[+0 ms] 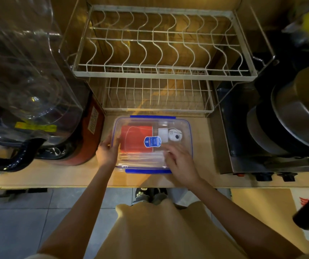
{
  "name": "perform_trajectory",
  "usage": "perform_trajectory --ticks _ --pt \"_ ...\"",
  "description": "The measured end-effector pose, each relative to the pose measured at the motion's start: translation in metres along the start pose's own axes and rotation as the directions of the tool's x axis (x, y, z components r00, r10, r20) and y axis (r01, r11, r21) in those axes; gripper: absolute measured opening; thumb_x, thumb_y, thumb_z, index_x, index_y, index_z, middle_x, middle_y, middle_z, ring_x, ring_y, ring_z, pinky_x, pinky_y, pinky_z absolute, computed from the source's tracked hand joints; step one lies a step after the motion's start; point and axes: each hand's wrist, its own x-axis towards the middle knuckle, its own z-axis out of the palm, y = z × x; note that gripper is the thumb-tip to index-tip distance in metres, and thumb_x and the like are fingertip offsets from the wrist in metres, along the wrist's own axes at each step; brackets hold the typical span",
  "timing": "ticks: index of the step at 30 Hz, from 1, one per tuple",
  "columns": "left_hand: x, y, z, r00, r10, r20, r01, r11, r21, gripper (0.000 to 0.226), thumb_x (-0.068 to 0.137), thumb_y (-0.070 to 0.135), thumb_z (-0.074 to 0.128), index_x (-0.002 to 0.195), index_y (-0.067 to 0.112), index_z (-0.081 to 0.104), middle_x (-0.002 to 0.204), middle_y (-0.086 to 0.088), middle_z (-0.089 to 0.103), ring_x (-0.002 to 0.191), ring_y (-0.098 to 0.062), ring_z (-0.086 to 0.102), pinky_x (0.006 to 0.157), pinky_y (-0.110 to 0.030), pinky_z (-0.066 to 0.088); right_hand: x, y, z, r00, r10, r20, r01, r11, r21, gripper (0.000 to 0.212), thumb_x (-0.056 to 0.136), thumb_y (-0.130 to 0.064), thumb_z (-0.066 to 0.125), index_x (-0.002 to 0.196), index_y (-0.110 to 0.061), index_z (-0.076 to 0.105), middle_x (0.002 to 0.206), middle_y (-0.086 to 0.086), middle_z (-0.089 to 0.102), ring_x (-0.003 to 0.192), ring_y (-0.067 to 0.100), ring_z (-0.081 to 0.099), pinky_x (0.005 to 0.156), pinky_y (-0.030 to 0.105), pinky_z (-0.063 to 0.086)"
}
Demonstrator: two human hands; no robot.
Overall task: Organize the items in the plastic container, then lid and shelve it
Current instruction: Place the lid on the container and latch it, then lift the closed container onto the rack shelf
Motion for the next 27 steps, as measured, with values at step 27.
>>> perform_trajectory --ticks 27 --pt "-0.075 0.094 -0.075 0.961 0.266 0.071 -0.212 0.879 -0.427 0.037 0.085 0.026 0.059 0.121 0.019 0.059 0.103 0.008 0.070 0.091 -0.002 0.069 0.078 -0.020 0.058 -0.004 -0.037 -0.141 0.852 0.481 -0.207 -0.203 0.667 0.717 0.017 0.080 -0.027 0.067 0.087 -0.012 0.068 0.077 0.002 0.073 0.070 0.014 0.071 0.061 0.025 0.057"
